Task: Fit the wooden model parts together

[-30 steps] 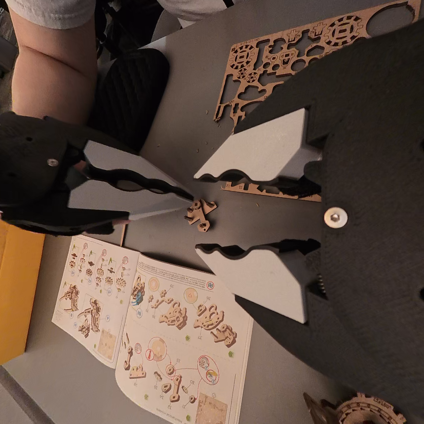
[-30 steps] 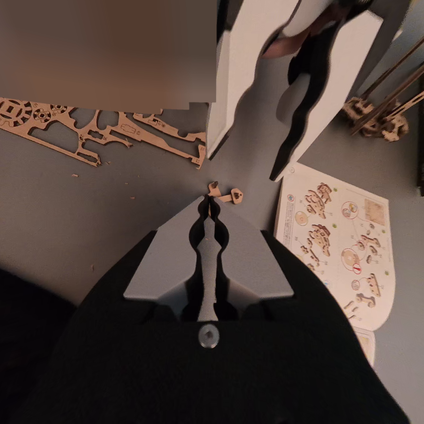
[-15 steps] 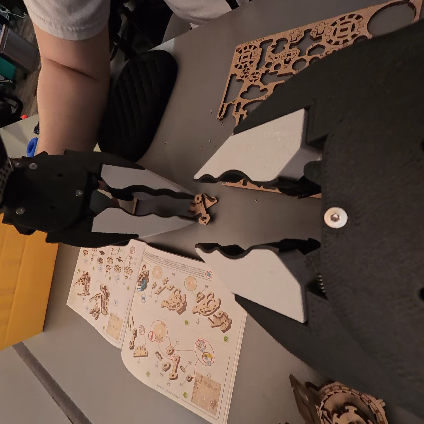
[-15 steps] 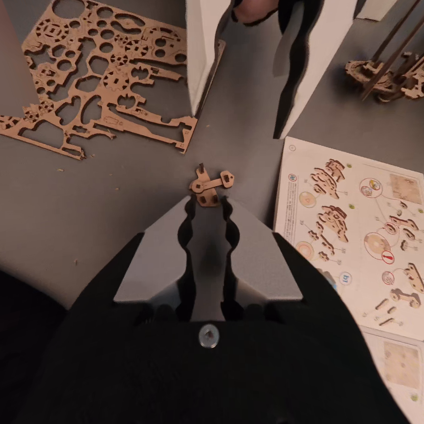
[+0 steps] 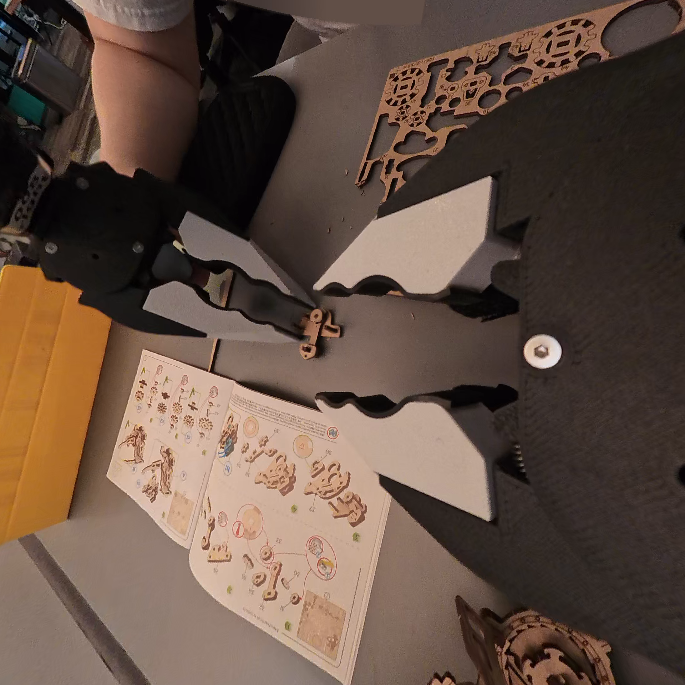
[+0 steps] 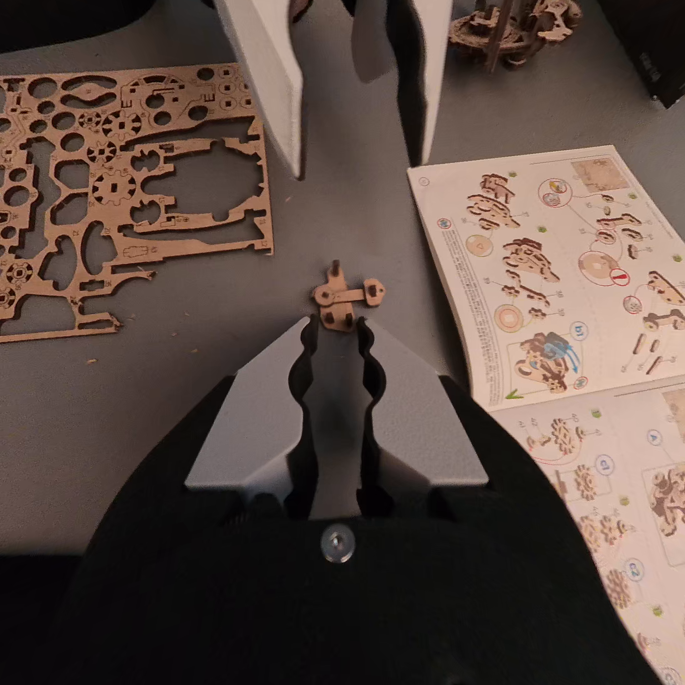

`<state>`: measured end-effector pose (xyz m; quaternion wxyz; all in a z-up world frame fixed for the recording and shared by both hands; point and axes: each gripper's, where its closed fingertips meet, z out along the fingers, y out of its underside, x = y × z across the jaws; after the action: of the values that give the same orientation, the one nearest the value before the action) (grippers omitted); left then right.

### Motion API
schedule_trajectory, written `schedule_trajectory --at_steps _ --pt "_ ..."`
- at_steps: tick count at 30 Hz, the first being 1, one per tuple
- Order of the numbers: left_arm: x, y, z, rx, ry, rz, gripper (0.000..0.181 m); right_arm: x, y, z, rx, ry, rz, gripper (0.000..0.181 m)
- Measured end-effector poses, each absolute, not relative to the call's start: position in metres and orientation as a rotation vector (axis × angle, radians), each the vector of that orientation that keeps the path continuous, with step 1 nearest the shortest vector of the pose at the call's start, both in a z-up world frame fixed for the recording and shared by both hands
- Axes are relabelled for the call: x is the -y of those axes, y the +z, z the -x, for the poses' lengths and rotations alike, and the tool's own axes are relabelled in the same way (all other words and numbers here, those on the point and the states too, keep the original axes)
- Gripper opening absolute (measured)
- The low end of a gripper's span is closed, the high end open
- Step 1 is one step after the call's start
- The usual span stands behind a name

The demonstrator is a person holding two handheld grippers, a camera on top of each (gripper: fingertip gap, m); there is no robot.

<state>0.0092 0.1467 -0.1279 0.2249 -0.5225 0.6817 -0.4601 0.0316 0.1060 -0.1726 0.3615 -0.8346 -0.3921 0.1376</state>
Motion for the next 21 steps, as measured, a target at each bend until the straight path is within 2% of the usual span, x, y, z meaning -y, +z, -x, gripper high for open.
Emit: schedule_trajectory --at_steps 21 --pt "-0.141 -0.131 -0.009 -1.879 -1.349 1.452 0.049 -0.109 -0.174 -0.036 0.966 0.354 2.118 0.022"
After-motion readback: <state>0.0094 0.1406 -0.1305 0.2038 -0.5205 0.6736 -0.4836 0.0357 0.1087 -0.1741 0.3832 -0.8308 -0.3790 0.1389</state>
